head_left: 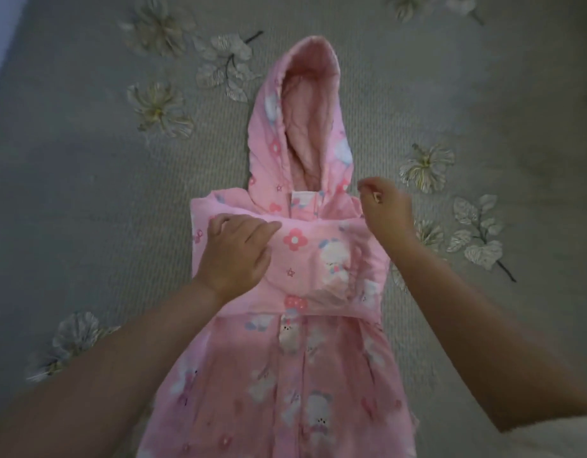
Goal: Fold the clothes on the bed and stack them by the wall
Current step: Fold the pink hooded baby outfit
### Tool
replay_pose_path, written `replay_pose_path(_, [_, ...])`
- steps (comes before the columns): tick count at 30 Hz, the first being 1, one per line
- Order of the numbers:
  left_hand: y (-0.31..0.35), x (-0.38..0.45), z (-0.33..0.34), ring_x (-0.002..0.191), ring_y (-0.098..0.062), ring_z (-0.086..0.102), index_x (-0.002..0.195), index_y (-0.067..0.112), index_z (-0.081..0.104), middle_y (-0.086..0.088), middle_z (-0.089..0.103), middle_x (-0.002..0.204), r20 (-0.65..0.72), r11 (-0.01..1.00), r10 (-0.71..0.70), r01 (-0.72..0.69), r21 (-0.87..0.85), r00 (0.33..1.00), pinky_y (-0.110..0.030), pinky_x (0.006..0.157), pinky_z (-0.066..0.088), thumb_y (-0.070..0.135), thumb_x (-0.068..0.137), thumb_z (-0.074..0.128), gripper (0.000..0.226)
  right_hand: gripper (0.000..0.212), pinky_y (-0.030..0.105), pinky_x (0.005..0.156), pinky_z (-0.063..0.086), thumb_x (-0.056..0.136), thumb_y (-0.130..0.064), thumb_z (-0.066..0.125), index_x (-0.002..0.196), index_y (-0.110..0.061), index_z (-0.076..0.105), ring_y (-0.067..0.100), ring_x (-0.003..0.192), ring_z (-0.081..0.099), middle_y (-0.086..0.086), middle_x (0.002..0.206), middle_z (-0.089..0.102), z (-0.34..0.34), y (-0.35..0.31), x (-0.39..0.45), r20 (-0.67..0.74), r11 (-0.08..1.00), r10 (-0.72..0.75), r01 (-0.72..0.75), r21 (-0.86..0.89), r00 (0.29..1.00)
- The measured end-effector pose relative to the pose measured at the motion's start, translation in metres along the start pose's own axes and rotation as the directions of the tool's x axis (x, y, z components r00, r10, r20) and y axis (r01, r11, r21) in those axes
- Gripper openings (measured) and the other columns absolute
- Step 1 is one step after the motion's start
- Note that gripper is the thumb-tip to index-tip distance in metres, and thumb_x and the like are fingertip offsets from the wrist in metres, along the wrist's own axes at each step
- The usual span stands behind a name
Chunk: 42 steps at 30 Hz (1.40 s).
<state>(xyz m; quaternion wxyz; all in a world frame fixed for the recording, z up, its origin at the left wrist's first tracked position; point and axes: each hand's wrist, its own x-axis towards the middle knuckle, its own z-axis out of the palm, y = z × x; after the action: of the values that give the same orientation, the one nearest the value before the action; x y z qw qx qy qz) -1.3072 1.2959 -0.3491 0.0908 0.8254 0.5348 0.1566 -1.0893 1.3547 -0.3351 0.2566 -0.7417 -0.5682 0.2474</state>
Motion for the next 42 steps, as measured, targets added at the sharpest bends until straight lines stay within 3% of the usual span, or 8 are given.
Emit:
replay_pose_path(9, [-0.041, 0.062, -0.011, 0.090, -0.041, 0.060, 0.102, -0.011, 0.063, -0.027, 0.064, 0.095, 0.011, 0.911, -0.323, 0.314, -0.267, 0.946, -0.043, 0.080, 0.046, 0.005, 0.075, 0.047, 0.035, 0.071, 0.035, 0.102, 0.036, 0.087, -0.028, 0.060, 0.145, -0.014, 0.021, 0.027, 0.127, 0.044, 0.012, 0.139, 0.045, 0.044, -0.071, 0.146, 0.086, 0.990, 0.121, -0.127, 0.066, 0.989])
replay_pose_path(13, [-0.053, 0.071, -0.021, 0.102, -0.036, 0.056, 0.112, -0.009, 0.058, -0.024, 0.062, 0.107, -0.004, 0.881, -0.357, 0.335, -0.335, 0.934, -0.039, 0.087, 0.041, 0.017, 0.082, 0.040, 0.043, 0.047, 0.029, 0.094, 0.043, 0.088, -0.021, 0.056, 0.133, -0.015, 0.046, 0.022, 0.107, 0.058, 0.008, 0.111, 0.065, 0.049, -0.080, 0.160, 0.013, 0.970, 0.177, -0.177, 0.165, 0.984])
replay_pose_path(17, [-0.059, 0.091, -0.032, 0.094, -0.022, 0.056, 0.120, -0.001, 0.051, -0.013, 0.061, 0.107, -0.066, 0.671, -0.597, 0.453, -0.588, 0.799, -0.024, 0.080, 0.037, 0.016, 0.096, 0.042, 0.031, 0.052, 0.010, 0.070, 0.039, 0.084, 0.003, 0.055, 0.133, -0.009, 0.046, 0.006, 0.066, 0.047, -0.010, 0.066, 0.047, 0.027, -0.071, 0.096, 0.176, 0.952, -0.199, 0.147, 0.268, 0.964])
replay_pose_path(20, [-0.059, 0.107, -0.041, 0.099, -0.036, 0.055, 0.125, 0.000, 0.044, -0.023, 0.057, 0.113, 0.049, 0.449, -0.700, 0.492, -0.746, 0.713, -0.042, 0.088, 0.041, 0.021, 0.096, 0.043, 0.036, 0.045, 0.011, 0.059, 0.033, 0.069, 0.016, 0.051, 0.111, 0.003, 0.064, 0.006, 0.061, 0.049, 0.000, 0.064, 0.056, -0.005, -0.041, 0.024, 0.295, 0.813, -0.581, 0.553, 0.179, 0.759])
replay_pose_path(24, [-0.044, 0.104, -0.041, 0.137, -0.021, 0.024, 0.144, 0.012, 0.022, -0.009, 0.024, 0.150, 0.296, 0.600, -0.492, 0.566, -0.566, 0.819, -0.033, 0.109, 0.023, 0.049, 0.069, 0.063, 0.093, 0.044, 0.033, 0.071, 0.052, 0.048, 0.004, 0.072, 0.087, -0.016, 0.076, 0.017, 0.072, 0.056, 0.003, 0.065, 0.063, -0.032, 0.010, -0.062, 0.453, 0.629, -0.680, 0.776, -0.045, 0.577])
replay_pose_path(29, [0.001, 0.093, -0.036, 0.130, 0.001, 0.029, 0.146, 0.027, 0.012, 0.022, 0.033, 0.136, 0.587, 0.705, 0.042, 0.393, -0.591, 0.808, 0.002, 0.096, 0.021, 0.047, 0.045, 0.069, 0.117, 0.042, 0.037, 0.082, 0.052, 0.039, -0.017, 0.092, 0.077, -0.023, 0.076, 0.022, 0.077, 0.070, 0.003, 0.073, 0.069, -0.026, 0.048, -0.113, 0.489, 0.615, -0.602, 0.757, -0.218, 0.631])
replay_pose_path(33, [0.025, 0.068, -0.036, 0.105, -0.002, 0.046, 0.127, 0.014, 0.048, 0.014, 0.048, 0.109, 0.639, 0.888, 0.298, 0.041, -0.459, 0.709, -0.009, 0.085, 0.032, 0.043, 0.055, 0.081, 0.085, 0.034, 0.058, 0.076, 0.051, 0.048, -0.012, 0.090, 0.078, -0.009, 0.075, 0.035, 0.088, 0.068, 0.014, 0.083, 0.071, -0.026, 0.056, -0.122, 0.423, 0.741, -0.540, 0.650, -0.172, 0.727])
replay_pose_path(42, [0.070, -0.083, 0.001, 0.088, -0.029, 0.068, 0.074, 0.010, 0.073, -0.008, 0.072, 0.085, 0.321, 0.959, 0.282, -0.273, -0.073, 0.904, -0.044, 0.072, 0.052, 0.013, 0.062, 0.070, 0.013, 0.024, 0.033, 0.084, 0.043, 0.076, 0.016, 0.049, 0.088, 0.011, 0.069, 0.041, 0.091, 0.063, 0.027, 0.091, 0.068, -0.048, 0.026, -0.102, 0.152, 0.982, -0.188, 0.186, 0.026, 0.970])
